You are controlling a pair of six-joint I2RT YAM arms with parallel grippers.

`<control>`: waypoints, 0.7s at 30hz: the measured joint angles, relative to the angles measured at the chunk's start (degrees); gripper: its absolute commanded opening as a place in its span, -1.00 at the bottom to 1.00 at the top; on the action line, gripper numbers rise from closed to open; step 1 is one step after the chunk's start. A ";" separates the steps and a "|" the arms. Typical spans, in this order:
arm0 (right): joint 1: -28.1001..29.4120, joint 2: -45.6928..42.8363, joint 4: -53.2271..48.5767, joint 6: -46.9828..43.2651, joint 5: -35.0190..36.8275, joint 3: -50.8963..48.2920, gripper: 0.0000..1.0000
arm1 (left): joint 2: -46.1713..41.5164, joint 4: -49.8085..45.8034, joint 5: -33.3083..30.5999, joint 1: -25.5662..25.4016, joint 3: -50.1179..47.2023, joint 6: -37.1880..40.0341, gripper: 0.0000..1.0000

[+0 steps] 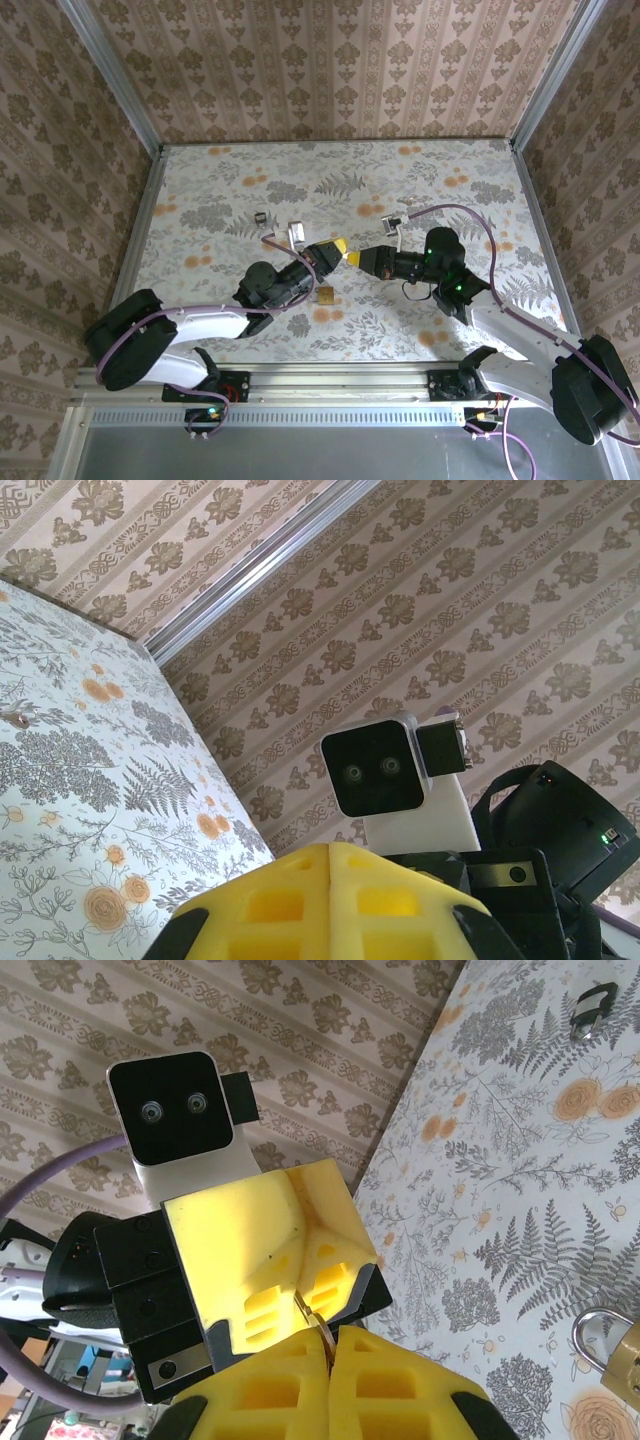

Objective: Unlock with the key

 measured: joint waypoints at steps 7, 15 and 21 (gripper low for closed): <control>-0.42 -0.59 -1.22 -0.28 -0.13 0.00 -1.00 | 1.77 0.81 0.50 0.24 0.46 -1.77 -0.40; 0.04 -4.90 -7.43 -4.24 0.70 -0.02 -1.00 | -0.35 -8.92 2.99 2.34 0.68 -5.35 0.44; 0.24 -9.94 -14.73 -8.17 2.99 -0.02 -1.00 | -11.43 -31.63 -0.52 4.76 2.05 -4.81 0.63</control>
